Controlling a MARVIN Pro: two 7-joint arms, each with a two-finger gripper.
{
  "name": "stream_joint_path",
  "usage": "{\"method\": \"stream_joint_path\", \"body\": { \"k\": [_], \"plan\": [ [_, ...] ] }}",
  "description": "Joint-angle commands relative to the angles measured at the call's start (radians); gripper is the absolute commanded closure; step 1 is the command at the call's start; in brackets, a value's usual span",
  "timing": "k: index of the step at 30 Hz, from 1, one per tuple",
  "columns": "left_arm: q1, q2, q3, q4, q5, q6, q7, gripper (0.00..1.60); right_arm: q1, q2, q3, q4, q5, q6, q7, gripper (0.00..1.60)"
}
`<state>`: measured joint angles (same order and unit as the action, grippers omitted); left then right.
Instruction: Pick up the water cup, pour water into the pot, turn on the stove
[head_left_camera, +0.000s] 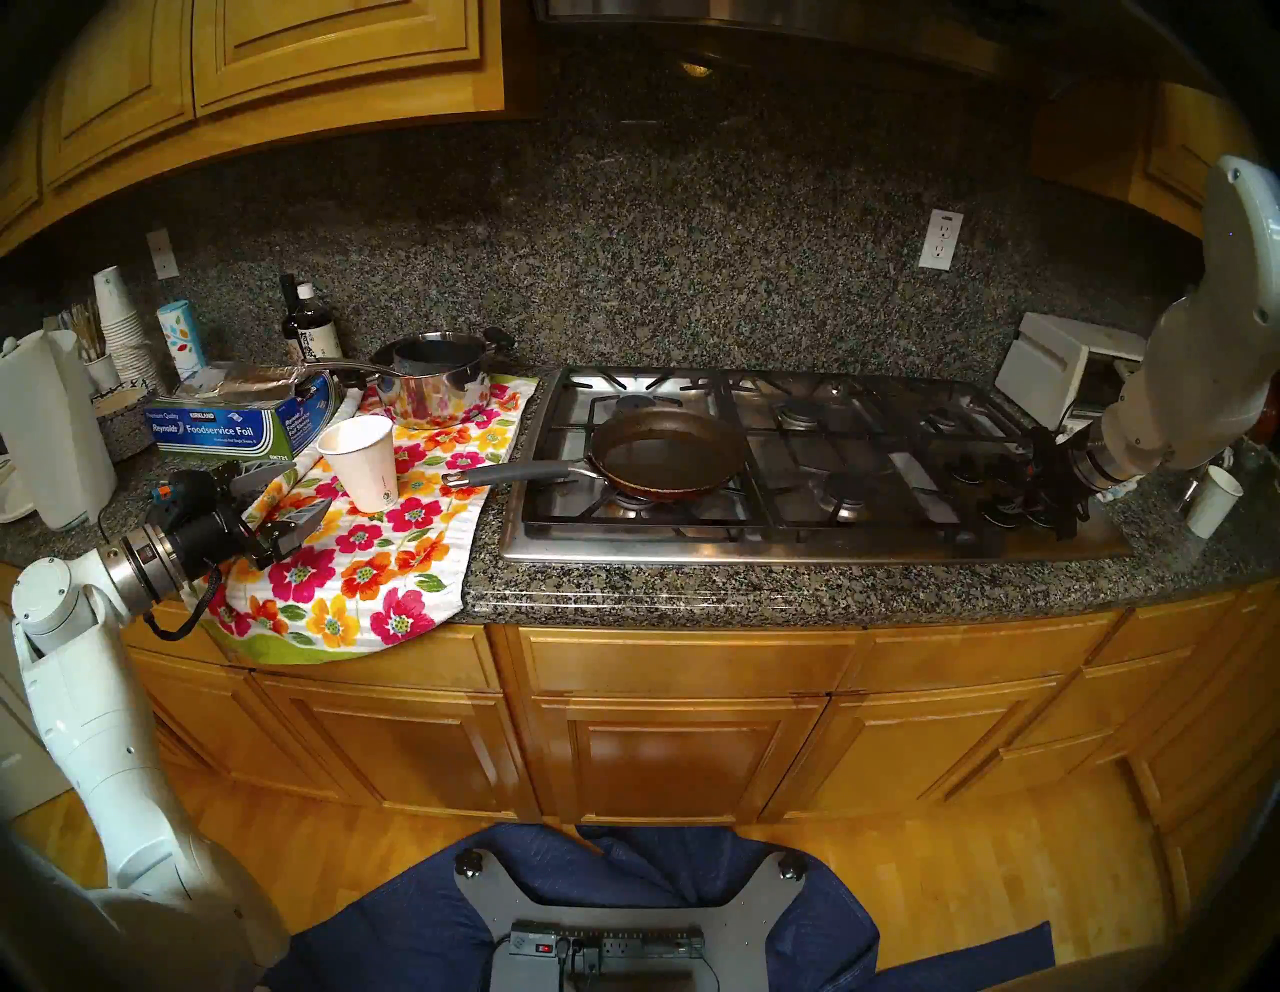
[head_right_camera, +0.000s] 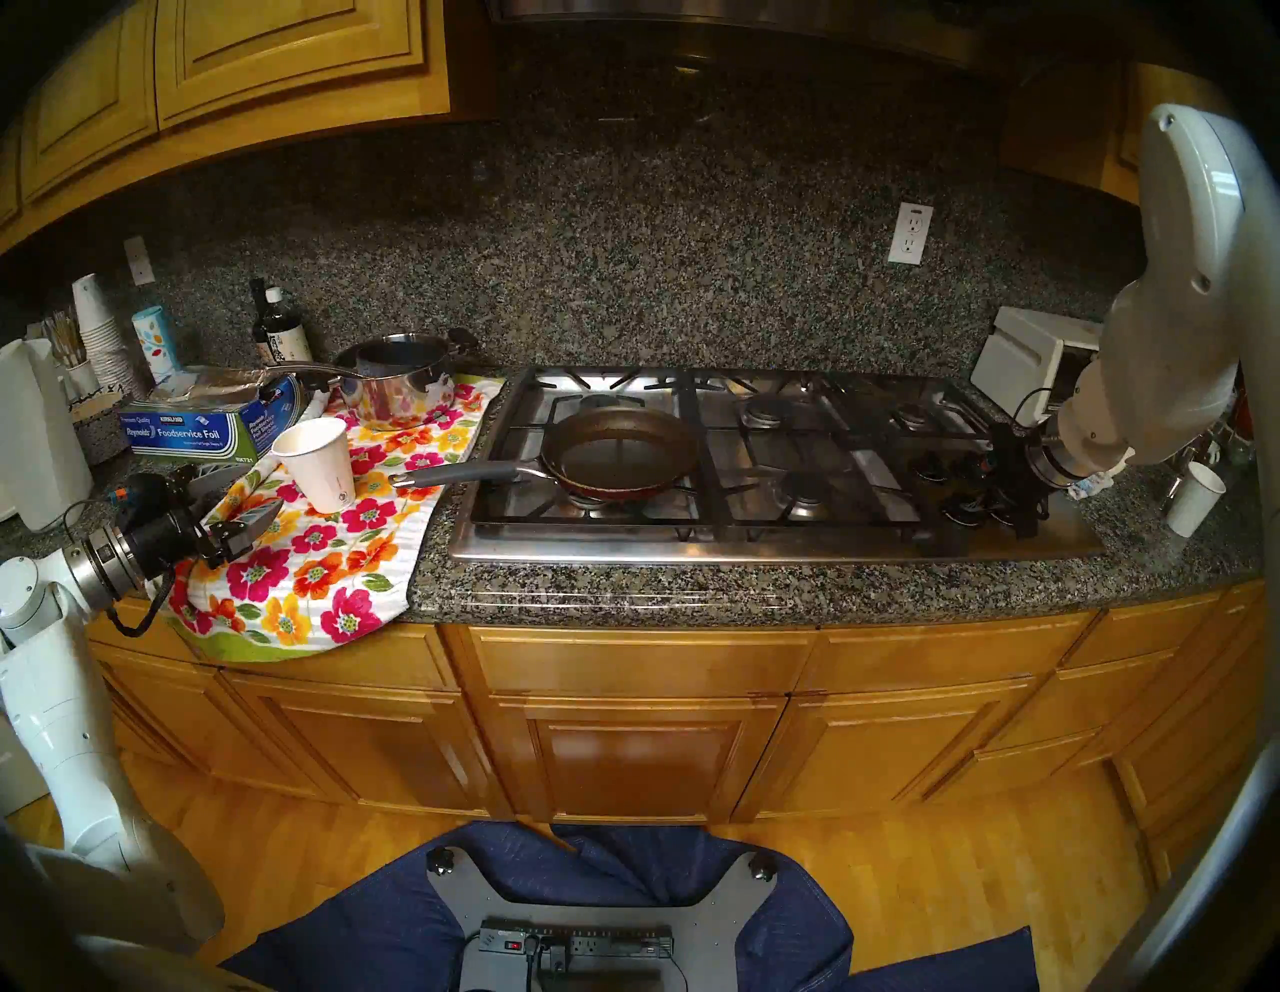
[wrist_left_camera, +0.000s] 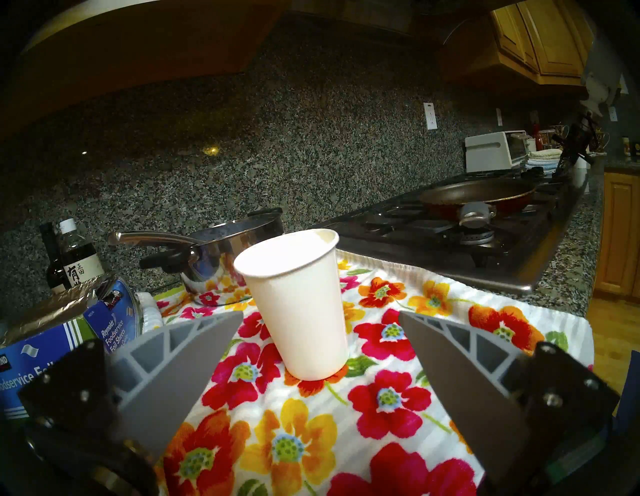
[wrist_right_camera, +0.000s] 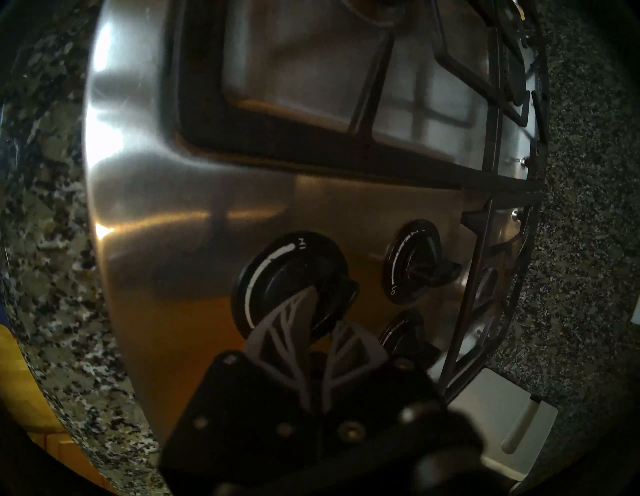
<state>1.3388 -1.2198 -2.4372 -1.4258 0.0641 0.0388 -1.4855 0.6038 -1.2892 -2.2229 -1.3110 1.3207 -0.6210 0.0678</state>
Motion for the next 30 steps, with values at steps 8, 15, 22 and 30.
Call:
{"method": "stream_joint_path", "body": {
  "k": [8,15,22,30],
  "plan": [
    [-0.019,0.013,-0.002,-0.019,-0.022,-0.002,0.002,0.0,0.004,-0.042,-0.03,-0.014,-0.092,0.004,-0.119,1.6],
    [-0.019,0.012,-0.002,-0.02,-0.021,-0.002,0.002,0.0,-0.004,-0.058,-0.05,-0.015,-0.162,0.019,-0.2,1.6],
    [-0.019,0.012,-0.002,-0.02,-0.021,-0.002,0.002,0.0,-0.008,-0.064,-0.066,-0.016,-0.22,0.034,-0.265,1.6],
    [-0.019,0.012,-0.002,-0.02,-0.02,-0.002,0.002,0.0,-0.016,-0.065,-0.082,-0.014,-0.278,0.05,-0.332,1.6]
  ]
}}
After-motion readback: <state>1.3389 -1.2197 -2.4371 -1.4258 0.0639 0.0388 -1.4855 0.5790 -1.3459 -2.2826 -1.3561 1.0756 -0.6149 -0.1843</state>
